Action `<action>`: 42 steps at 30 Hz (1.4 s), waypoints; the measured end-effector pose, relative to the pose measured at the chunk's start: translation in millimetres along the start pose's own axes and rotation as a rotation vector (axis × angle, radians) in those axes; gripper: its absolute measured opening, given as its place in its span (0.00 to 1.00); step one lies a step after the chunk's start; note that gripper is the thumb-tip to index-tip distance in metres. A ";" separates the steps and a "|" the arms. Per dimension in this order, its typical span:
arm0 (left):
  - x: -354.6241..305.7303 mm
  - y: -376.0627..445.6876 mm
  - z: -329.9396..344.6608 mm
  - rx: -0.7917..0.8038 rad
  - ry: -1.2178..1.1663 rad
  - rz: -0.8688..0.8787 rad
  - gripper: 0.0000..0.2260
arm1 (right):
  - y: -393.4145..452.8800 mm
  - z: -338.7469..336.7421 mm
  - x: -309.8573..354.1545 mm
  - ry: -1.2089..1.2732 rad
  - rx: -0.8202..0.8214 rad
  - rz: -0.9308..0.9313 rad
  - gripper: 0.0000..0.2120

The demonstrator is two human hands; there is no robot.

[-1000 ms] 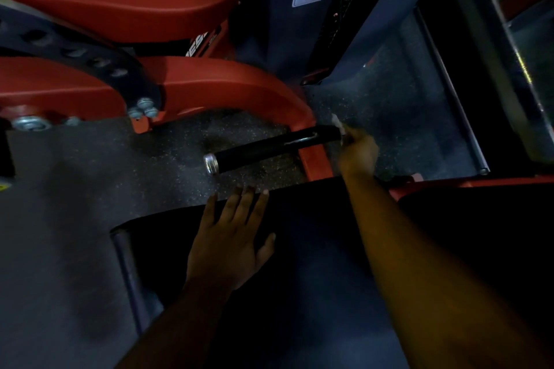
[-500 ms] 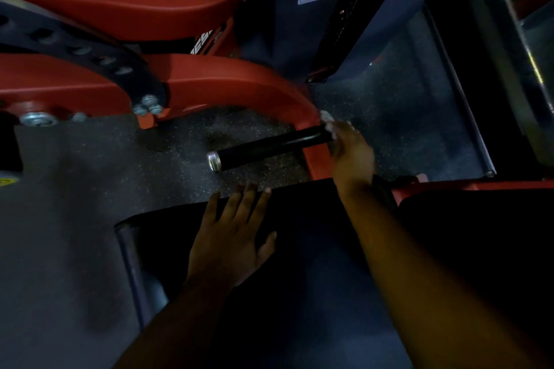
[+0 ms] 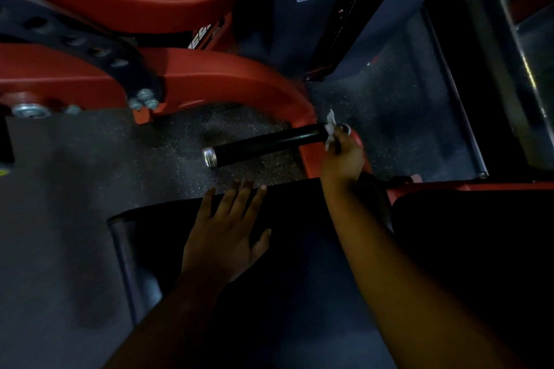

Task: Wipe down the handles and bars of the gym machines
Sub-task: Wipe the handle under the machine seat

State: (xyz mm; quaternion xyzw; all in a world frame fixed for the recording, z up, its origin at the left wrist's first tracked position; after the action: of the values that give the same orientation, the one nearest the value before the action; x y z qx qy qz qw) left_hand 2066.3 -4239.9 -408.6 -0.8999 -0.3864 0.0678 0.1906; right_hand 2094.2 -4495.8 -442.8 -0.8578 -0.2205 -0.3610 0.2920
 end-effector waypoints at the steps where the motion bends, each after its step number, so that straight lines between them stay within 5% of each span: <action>1: 0.2 0.2 0.1 0.000 -0.002 -0.002 0.35 | 9.6 -1.8 -3.1 0.017 -0.020 0.045 0.14; 7: 0.2 -0.3 0.9 0.001 0.003 0.003 0.35 | 21.6 12.5 -3.3 0.589 -0.220 0.393 0.11; 11: 0.8 0.0 1.7 0.005 0.004 0.003 0.35 | -19.3 31.0 13.6 0.987 -0.197 0.426 0.08; 16: -0.3 -1.3 0.4 0.002 -0.003 0.000 0.35 | -32.2 40.9 14.5 1.127 -0.309 0.442 0.12; 20: 0.6 1.1 0.8 -0.004 0.001 -0.006 0.35 | 1.5 19.8 3.2 0.932 -0.424 0.389 0.11; 24: 0.0 -0.4 3.5 0.006 0.012 -0.005 0.35 | -16.0 27.4 3.2 0.585 -0.331 0.189 0.14; 30: -0.7 1.0 0.6 0.002 -0.002 -0.011 0.35 | -33.9 22.0 0.6 0.171 -0.110 -0.525 0.18; 35: 1.4 -0.7 0.6 -0.002 -0.006 -0.009 0.35 | 0.1 12.2 -7.3 0.070 0.023 -0.406 0.20; 42: -0.2 0.5 0.2 -0.033 -0.019 -0.012 0.35 | 49.9 -11.0 -16.2 -0.012 0.032 0.034 0.12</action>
State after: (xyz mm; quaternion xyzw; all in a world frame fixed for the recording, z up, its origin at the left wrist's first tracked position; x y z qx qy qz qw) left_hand 2066.4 -4240.2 -409.0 -0.8999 -0.3948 0.0687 0.1722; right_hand 2107.8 -4542.3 -465.8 -0.8588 -0.2133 -0.3474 0.3102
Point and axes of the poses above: each hand's wrist, its own y-axis towards the middle knuckle, its own z-axis out of the palm, x = y × z, the point moved 4 cm from there along y, towards the middle knuckle, and after that the axes turned 7 degrees about y, right-handed, at the moved point
